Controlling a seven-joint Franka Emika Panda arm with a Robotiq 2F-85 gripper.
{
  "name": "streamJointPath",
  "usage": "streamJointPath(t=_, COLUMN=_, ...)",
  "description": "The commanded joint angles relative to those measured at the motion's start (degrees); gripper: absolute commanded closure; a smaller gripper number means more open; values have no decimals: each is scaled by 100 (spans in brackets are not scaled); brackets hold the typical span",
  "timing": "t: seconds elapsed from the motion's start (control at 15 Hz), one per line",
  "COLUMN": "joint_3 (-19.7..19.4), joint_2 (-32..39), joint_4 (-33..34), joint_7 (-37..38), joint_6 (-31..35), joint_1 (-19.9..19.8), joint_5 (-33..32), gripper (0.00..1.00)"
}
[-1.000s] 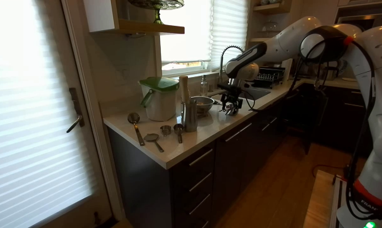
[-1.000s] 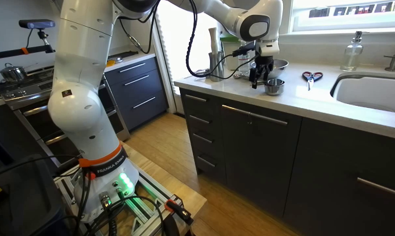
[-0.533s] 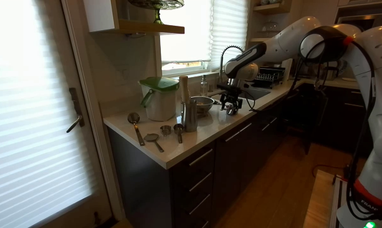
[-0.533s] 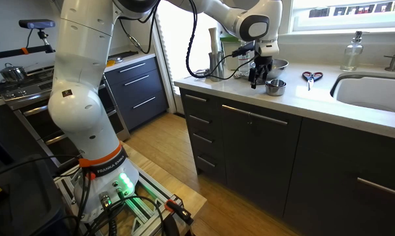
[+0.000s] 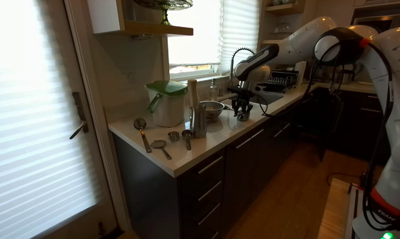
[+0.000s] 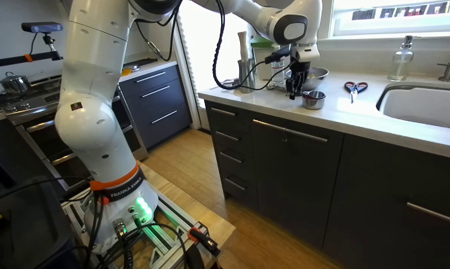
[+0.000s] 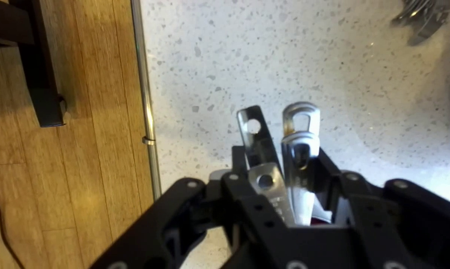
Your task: Pick up the silver measuring spoon to the right of the silver cup and put it in the far right silver measuring cup on the kitchen counter
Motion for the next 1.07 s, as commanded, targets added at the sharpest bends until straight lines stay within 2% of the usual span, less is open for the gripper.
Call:
streamJointPath(t=0.0, joint_3=-38, joint_2=77, joint_4=141, joint_7=-208, joint_6=-246, joint_1=18, joint_5=-40, gripper=70)
streamJointPath(t=0.4, joint_3=-58, joint_2=80, joint_4=161, joint_7=-392, joint_6=-368, joint_1=44, joint_5=-93, gripper=67)
streamJointPath(t=0.47, joint_3=-70, joint_2=82, joint_4=163, joint_7=-383, joint_6=-394, joint_1=48, joint_5=-96, gripper=60)
streamJointPath(t=0.53, joint_3=-70, joint_2=79, joint_4=162, joint_7=-398, joint_6=-409, joint_1=46, joint_5=-90, gripper=42)
streamJointPath(t=0.67, joint_3=-95, joint_2=61, joint_4=136, joint_7=-402, joint_6=-377, joint_1=67, joint_5=-140, gripper=33)
streamJointPath(t=0.93, joint_3=-145, joint_2=17, joint_4=89, joint_7=-664, joint_6=-237, joint_1=108, joint_5=-405, gripper=2)
streamJointPath(t=1.0, joint_3=-138, joint_2=-1, joint_4=71, joint_7=-868, joint_6=-143, joint_1=126, joint_5=-519, gripper=0)
